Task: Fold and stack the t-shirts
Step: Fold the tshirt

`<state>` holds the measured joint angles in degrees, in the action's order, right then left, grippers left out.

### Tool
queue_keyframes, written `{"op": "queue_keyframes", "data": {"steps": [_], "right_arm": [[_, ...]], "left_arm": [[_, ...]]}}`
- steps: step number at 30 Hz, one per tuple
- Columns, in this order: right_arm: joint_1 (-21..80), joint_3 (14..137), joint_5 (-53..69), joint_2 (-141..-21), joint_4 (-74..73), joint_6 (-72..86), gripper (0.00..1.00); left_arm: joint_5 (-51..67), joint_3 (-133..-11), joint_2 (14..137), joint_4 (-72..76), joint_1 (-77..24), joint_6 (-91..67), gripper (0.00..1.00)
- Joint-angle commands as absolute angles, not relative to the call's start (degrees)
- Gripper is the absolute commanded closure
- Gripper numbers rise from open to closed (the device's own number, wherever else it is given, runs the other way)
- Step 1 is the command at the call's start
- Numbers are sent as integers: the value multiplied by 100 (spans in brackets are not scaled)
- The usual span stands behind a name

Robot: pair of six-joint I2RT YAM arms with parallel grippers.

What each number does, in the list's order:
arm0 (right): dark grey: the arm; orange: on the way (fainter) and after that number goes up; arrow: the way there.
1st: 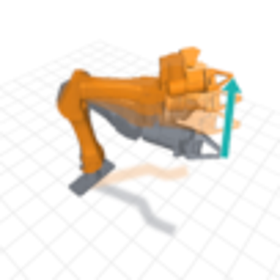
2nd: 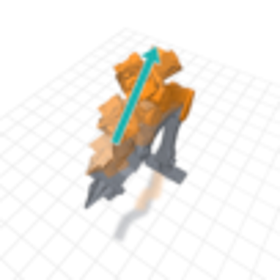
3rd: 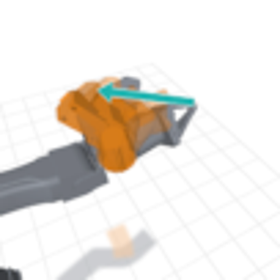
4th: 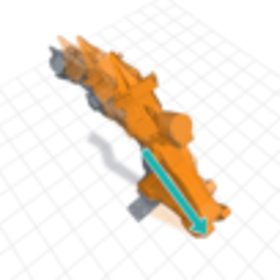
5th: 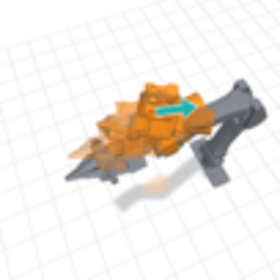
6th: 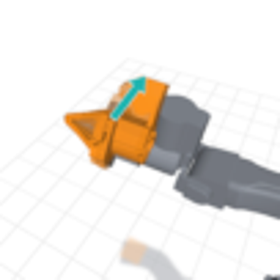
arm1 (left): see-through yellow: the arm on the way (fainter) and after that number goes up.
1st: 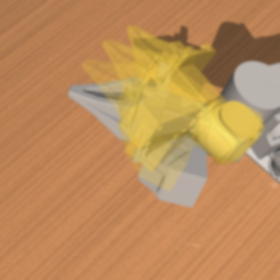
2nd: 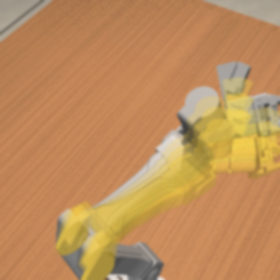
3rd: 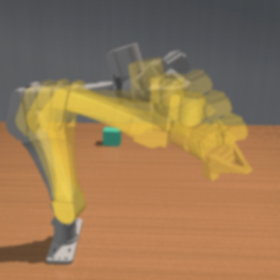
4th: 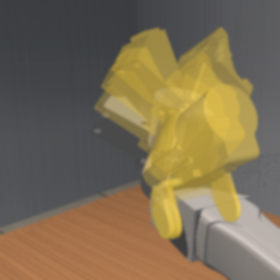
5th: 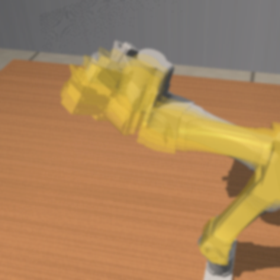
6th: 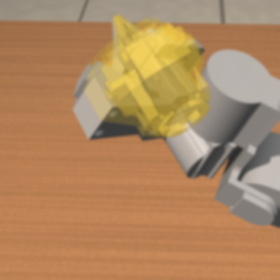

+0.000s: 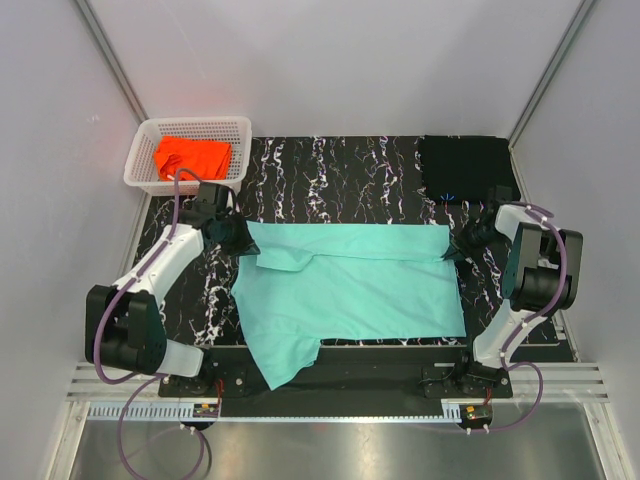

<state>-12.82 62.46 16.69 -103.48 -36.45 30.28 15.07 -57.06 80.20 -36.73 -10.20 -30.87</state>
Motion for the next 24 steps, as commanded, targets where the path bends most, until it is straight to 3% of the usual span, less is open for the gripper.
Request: {"op": "queue_keyframes", "data": {"steps": [1,15,24], "right_arm": [[-1310,6679,1766,-10169,-3683,3120,100],[-1310,8076,1934,-10906,-3850,3252,100],[-1301,8447,2127,-11136,-3937,3278,100]], "left_arm": [[1398,-6265,7805,-3603,-1020,-2971,100],[1143,-7505,8402,-3621,-923,-2830,100],[1257,-6699,7675,-3621,-896,-3032,100]]}}
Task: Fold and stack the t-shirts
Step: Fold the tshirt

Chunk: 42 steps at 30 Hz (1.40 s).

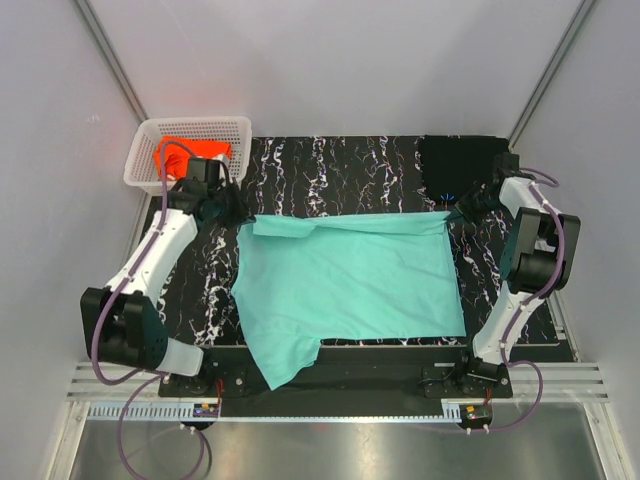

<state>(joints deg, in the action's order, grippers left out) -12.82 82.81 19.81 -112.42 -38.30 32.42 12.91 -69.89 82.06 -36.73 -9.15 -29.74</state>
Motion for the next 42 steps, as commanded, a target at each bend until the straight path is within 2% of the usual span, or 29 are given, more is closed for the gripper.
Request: {"op": "queue_keyframes", "data": {"steps": [1,9,20,36,38,41,42], "right_arm": [[-1301,8351,2127,-11101,-3937,3270,100],[-1301,7911,2250,-10784,-3937,3173,100],[-1301,7699,2092,-10723,-3946,3024,100],[-1292,7260,1907,-10644,-3902,2927,98],[-1292,7199,1846,-10635,-3902,2909,96],[-1292,7050,1819,-10617,-3911,2874,89],[-1292,7023,1811,-10582,-3911,2883,86]], "left_arm": [[1283,-6454,7577,-3612,-896,-3050,100],[1415,-5371,6873,-3612,-914,-3313,100],[1450,-4896,6741,-3551,-967,-3481,100],[1257,-4623,7189,-3542,-941,-3314,100],[1239,-4553,7198,-3551,-923,-3340,100],[1187,-4553,7120,-3629,-853,-3270,99],[1178,-4579,7084,-3665,-818,-3226,91]]}}
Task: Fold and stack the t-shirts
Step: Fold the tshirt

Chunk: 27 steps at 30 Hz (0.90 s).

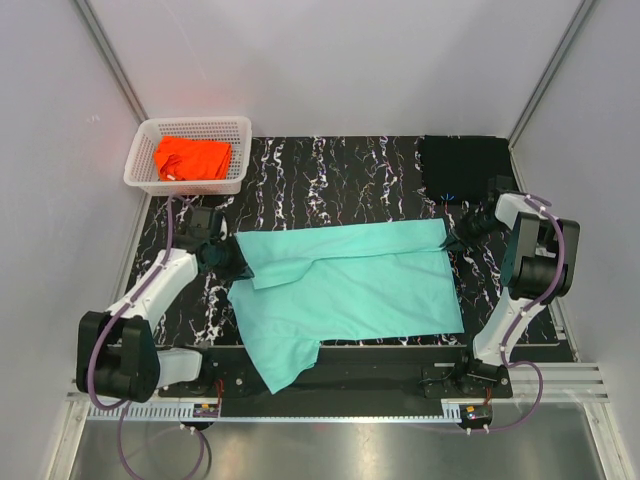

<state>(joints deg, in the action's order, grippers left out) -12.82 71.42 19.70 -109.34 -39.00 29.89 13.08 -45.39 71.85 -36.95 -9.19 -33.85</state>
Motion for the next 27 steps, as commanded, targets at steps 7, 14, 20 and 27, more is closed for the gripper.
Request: {"op": "queue_keyframes", "data": {"steps": [7,14,20,27], "right_arm": [[-1108,7584,1222,-10037,-4228,2567,58],[-757,8410,1757,-10844,-3964,2874,70],[-677,9070,1942,-11635,-3850,3093,98],[-677,9141,1865,-12102,-3832,3112,99]], "left_arm": [[502,-5606,7047,-4175,-712,-2655,35],[1054,-6695,8723,-3297,-510,-2584,63],[1178,-7452,9939,-2936,-431,-2689,86],[783,-7541,10634,-2935,-264,-2716,92]]}}
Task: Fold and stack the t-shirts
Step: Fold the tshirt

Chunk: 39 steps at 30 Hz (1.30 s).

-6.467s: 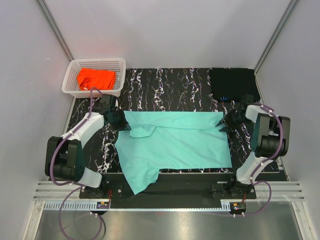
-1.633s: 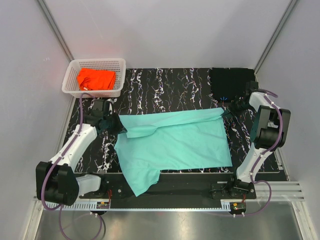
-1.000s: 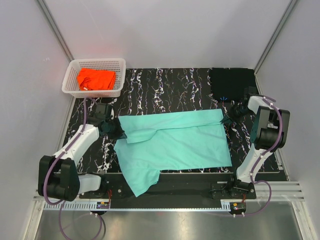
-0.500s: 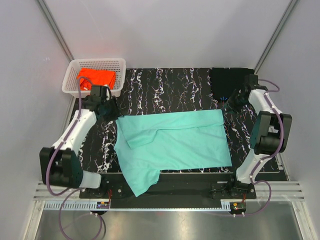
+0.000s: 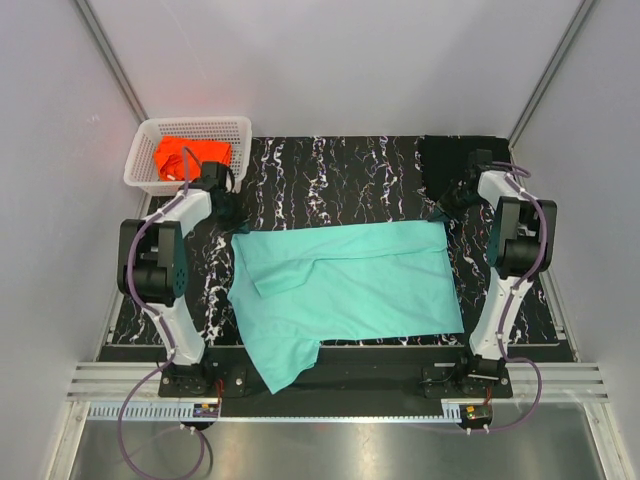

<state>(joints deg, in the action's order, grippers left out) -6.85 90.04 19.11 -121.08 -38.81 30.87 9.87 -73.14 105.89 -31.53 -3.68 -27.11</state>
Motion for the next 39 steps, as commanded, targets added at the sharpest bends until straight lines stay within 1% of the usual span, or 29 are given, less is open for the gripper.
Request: {"op": "queue_keyframes", "data": {"steps": [1,7,12,13,15,16,17,18,19,20,21,22,24,26,27,28,30,31,33,35,39], "right_arm": [[-694,9141,1802,-12137,-3841,3016,99],[-782,9264,1662,-12594,-3849,2883,100],[-782,9351,1468,-12595,-3858,2874,97],[-782,9369,1424,-12560,-3945,2857,96],[-774,9535,1206,-12420,-4174,2786,92],[-765,9562,1126,-12323,-4349,2699,89],[-765,9554,1055,-12053,-4394,2663,86],[-747,9528,950,-11911,-4421,2637,78],[-721,9493,932,-11753,-4473,2576,75],[-703,9449,914,-11446,-4482,2566,73],[-625,9326,984,-11295,-4500,2558,66],[-572,9247,1054,-11146,-4483,2549,64],[-414,8976,1369,-10750,-4439,2549,57],[-37,8746,1572,-10391,-4360,2593,52],[165,8484,1852,-10293,-4298,2610,50],[480,8334,2028,-10205,-4115,2689,46],[755,7835,2606,-10011,-3642,2829,42],[912,7657,2819,-9967,-3465,2987,40],[1387,7200,3223,-9870,-2983,3154,38],[1912,6971,3374,-9826,-2717,3366,37],[2582,6269,3629,-9896,-1682,3945,37]], "left_arm": [[747,-7532,10739,-2936,-246,-2681,92],[379,-7488,11109,-3014,-220,-2496,92],[-17,-7558,11285,-3137,-220,-2321,91],[-244,-7611,11276,-3312,-220,-2277,91],[-290,-7725,10979,-3454,-228,-2259,86],[-264,-7699,10804,-3506,-237,-2285,82],[-238,-7621,10567,-3533,-263,-2311,70],[-220,-7577,10147,-3559,-333,-2320,64],[-185,-7533,9908,-3629,-386,-2329,60],[-158,-7428,9705,-3682,-456,-2329,54],[-158,-7357,9285,-3744,-614,-2329,50],[-150,-7252,9090,-3857,-711,-2347,47],[-36,-6796,8607,-3920,-940,-2425,40],[254,-6137,7886,-3929,-1124,-2627,35],[368,-5909,7666,-3911,-1168,-2724,30],[630,-5463,7264,-3885,-1204,-2881,27],[1008,-5047,6936,-3841,-1283,-3005,23],[1106,-4671,6761,-3763,-1301,-3110,23],[1291,-4370,6356,-3692,-1318,-3208,23],[1432,-4027,6101,-3569,-1327,-3436,23],[1880,-3438,6082,-2876,-1318,-3753,24]]}}
